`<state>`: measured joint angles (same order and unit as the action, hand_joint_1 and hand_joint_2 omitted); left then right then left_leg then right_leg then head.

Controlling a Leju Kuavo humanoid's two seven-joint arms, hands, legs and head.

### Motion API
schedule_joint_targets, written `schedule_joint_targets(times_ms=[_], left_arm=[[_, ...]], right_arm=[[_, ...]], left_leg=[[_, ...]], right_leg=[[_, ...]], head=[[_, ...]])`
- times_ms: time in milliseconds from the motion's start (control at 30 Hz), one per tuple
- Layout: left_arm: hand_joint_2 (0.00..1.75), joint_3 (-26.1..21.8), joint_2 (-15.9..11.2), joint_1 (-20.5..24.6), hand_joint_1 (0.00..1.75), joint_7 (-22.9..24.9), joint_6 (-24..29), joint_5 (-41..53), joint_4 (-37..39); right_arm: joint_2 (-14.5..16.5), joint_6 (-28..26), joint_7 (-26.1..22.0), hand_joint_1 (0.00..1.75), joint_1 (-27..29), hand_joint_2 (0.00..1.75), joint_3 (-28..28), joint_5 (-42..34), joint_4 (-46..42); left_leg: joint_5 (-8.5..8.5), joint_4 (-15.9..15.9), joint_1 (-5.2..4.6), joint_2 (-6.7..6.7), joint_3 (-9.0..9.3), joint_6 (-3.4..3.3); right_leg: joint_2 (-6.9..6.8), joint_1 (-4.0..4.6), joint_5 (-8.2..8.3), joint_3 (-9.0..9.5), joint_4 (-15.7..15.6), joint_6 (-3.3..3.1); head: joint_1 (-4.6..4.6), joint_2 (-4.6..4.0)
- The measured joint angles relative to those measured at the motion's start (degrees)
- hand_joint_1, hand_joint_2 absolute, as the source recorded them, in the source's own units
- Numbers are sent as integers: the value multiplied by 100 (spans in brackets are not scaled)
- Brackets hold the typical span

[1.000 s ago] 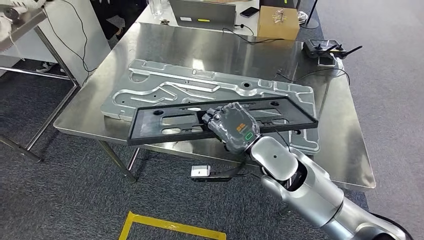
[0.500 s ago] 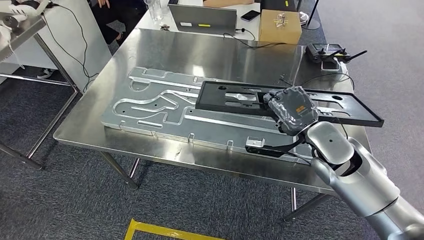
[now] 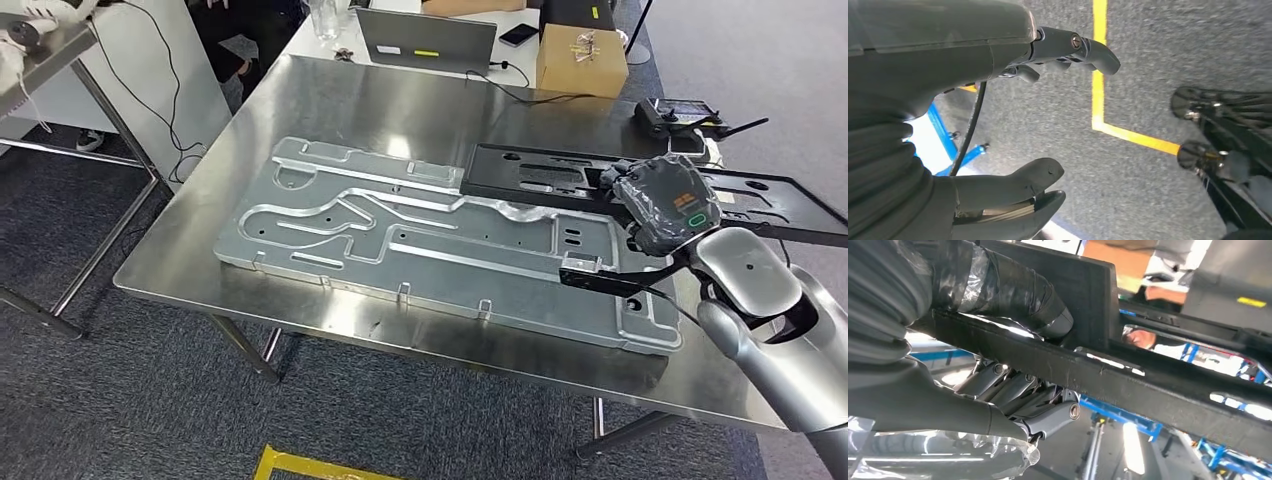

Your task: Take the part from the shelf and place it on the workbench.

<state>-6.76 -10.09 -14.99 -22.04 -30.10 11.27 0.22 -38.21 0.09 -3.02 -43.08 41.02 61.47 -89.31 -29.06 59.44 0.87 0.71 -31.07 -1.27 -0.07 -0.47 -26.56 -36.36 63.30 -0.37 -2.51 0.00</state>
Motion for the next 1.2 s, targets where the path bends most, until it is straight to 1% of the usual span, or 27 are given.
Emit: schedule_joint_targets(times_ms=[33,100,167,200,233,300,333,367,400,467,500,533,633,700,733,767,800,833,867,900,933,967,1000,1033,1067,1100,1200], left_arm=[[175,-7,-3,1,0,-2,-4,-1,0],[175,-21,-10,0,0,-4,-11,-2,0],[175,-36,-22,-2,0,-4,-14,-2,0],[175,-43,-31,-2,0,-4,-15,-1,0],[175,-50,-41,-2,0,-4,-15,-2,0],[175,-66,-51,-3,0,-4,-18,-7,0],[175,-75,-54,-3,0,-4,-22,-10,0],[175,-83,-55,-4,0,-4,-30,-14,0],[175,-90,-56,-6,0,-4,-40,-16,0],[175,-97,-67,-11,0,-4,-58,-28,0],[175,-98,-76,-13,0,-4,-67,-33,0],[175,-100,-88,-13,0,-5,-77,-40,0],[175,-106,-118,-20,0,-12,-109,-46,0],[175,-110,-134,-23,0,-15,-127,-22,0],[175,-111,-141,-20,0,-17,-136,8,0],[175,-111,-152,-13,0,-22,-146,54,0],[175,-110,-172,-4,0,-30,-161,119,0],[175,-108,-200,7,0,-39,-182,203,0],[175,-102,-237,22,0,-50,-206,305,0],[175,-92,-289,45,0,-59,-231,431,-1],[175,-77,-342,77,0,-65,-251,568,-1],[175,-56,-397,122,0,-69,-266,710,-2],[175,-31,-457,180,0,-71,-272,850,-2],[175,-3,-509,245,0,-72,-271,978,-2],[175,23,-552,306,0,-68,-261,1094,-2],[175,44,-586,360,0,-61,-245,1194,-2],[175,72,-618,467,0,-20,-175,1409,-2]], right_arm=[[-20,1,-1,175,-10,175,-14,-3,-1],[-51,1,-3,175,-28,175,-34,-6,-2],[-72,0,-4,175,-27,175,-54,-5,-9],[-78,0,-3,175,-32,175,-61,-5,-13],[-81,0,-3,175,-36,175,-65,-5,-18],[-83,1,-5,175,-40,175,-67,-6,-19],[-82,2,-7,175,-35,175,-67,-7,-19],[-82,4,-9,175,-29,175,-67,-9,-18],[-82,6,-10,175,-26,175,-67,-15,-17],[-86,9,-15,175,-27,175,-67,-37,-17],[-93,10,-20,175,-32,175,-67,-57,-16],[-103,13,-32,175,-38,175,-68,-79,-15],[-155,34,-85,175,-57,175,-70,-137,-11],[-190,50,-108,175,-79,175,-71,-150,-8],[-200,60,-115,175,-96,175,-72,-150,-6],[-201,76,-118,175,-110,175,-69,-142,-2],[-184,100,-116,175,-122,175,-58,-119,8],[-134,131,-104,175,-128,175,-29,-80,27],[-53,166,-84,175,-134,175,22,-24,57],[82,196,-49,175,-149,175,103,41,102],[260,217,-5,175,-178,175,211,104,161],[465,228,41,175,-217,175,336,157,229],[699,229,88,175,-266,175,474,196,310],[929,226,126,175,-313,175,612,216,394],[1151,219,158,175,-348,175,745,225,481],[1363,209,187,175,-374,175,870,226,571],[1877,153,233,175,-411,175,1161,197,819]], left_leg=[[-19,-11,1,2,17,23],[-33,-48,9,1,34,74],[-79,-25,9,-19,47,129],[-158,114,6,-28,-5,156],[-282,374,5,-35,-130,179],[-572,1137,7,-38,-562,213],[-628,1442,8,-38,-768,225],[-569,1562,8,-38,-891,229],[-393,1455,8,-39,-902,226],[112,745,6,-40,-661,189],[271,393,-3,-41,-514,161],[347,159,-12,-41,-415,129],[314,5,-25,-35,-350,47],[322,-67,-4,-33,-305,-12],[325,-98,9,-34,-278,-41],[316,-112,12,-34,-261,-60],[302,-115,12,-33,-250,-73],[287,-115,14,-33,-235,-76],[267,-113,18,-32,-212,-70],[244,-112,24,-31,-178,-54],[216,-112,33,-33,-132,-31],[184,-112,40,-35,-85,1],[151,-109,40,-40,-49,38],[128,-110,37,-45,-29,77],[113,-113,34,-47,-22,119],[110,-125,33,-48,-18,160],[51,-82,57,-47,-16,264]], right_leg=[[-4,29,54,79,-202,-33],[-4,61,22,121,-333,-61],[-8,25,25,191,-429,-76],[-14,6,25,244,-483,-90],[-22,-11,21,298,-523,-106],[-27,2,-19,359,-538,-139],[-28,8,-46,383,-534,-146],[-27,12,-76,413,-527,-147],[-24,15,-109,448,-518,-144],[-18,17,-191,530,-492,-122],[-13,31,-234,553,-468,-98],[-7,39,-264,562,-453,-70],[3,49,-304,557,-456,19],[4,34,-394,517,-328,80],[6,23,-504,413,-117,111],[7,7,-653,236,213,139],[7,-4,-807,7,601,163],[7,-18,-898,-212,944,181],[6,-33,-888,-366,1142,194],[5,-49,-749,-412,1117,198],[4,-66,-503,-341,864,199],[3,-82,-240,-194,465,196],[5,-78,-57,-36,92,187],[9,-69,40,82,-180,167],[12,-51,47,139,-317,139],[17,-26,12,151,-336,102],[8,-29,2,195,-398,-37]], head=[[-1,0],[2,0],[-1,0],[-3,0],[-5,0],[-8,0],[-7,0],[-8,0],[-8,0],[-7,0],[-7,0],[-7,0],[-7,0],[-3,0],[-2,0],[0,0],[-1,0],[-1,0],[-1,0],[-1,0],[-1,0],[-1,0],[0,0],[-1,0],[-1,0],[-2,0],[-6,0]])
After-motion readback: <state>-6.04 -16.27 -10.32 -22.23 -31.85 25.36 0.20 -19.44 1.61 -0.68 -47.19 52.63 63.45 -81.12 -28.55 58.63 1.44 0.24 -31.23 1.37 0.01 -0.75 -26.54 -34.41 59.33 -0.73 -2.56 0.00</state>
